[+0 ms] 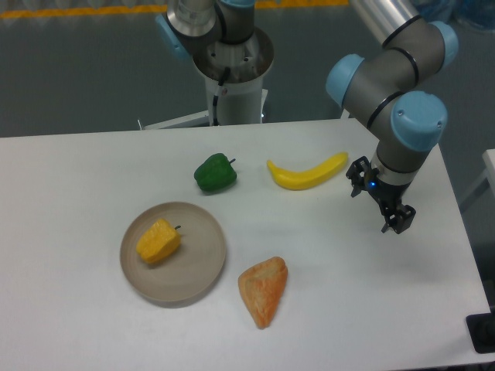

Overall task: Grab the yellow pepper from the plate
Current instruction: 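Move the gripper over the plate above the yellow pepper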

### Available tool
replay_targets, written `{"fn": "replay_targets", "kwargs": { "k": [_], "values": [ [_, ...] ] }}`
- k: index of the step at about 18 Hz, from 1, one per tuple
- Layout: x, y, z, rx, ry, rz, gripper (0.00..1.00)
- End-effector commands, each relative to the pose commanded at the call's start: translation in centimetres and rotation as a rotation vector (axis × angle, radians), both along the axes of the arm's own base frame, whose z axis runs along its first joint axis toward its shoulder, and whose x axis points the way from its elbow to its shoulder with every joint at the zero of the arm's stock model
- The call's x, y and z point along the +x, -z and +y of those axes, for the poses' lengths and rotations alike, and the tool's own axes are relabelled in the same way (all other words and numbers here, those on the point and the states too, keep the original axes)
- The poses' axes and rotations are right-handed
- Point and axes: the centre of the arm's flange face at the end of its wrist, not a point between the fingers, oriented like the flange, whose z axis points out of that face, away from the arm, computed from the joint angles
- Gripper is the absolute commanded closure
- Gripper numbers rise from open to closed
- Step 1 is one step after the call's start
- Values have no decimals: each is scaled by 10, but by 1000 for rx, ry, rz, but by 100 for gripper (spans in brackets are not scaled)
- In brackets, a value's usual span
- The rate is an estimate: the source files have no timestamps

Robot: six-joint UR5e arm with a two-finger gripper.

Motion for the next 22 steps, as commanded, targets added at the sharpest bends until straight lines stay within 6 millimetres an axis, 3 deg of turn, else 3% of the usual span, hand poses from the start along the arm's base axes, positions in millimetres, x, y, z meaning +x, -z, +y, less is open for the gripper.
{"fn": "replay_targets", "kwargs": {
  "k": [6,12,16,19,22],
  "values": [
    [1,1,1,-2,-2,0,0],
    [21,6,-1,-19,-19,-13,0],
    [59,-3,0,-20,14,-12,0],
    [100,-8,11,-17,-19,-9,0],
    [170,1,35,-32,-37,-24,0]
  ]
}}
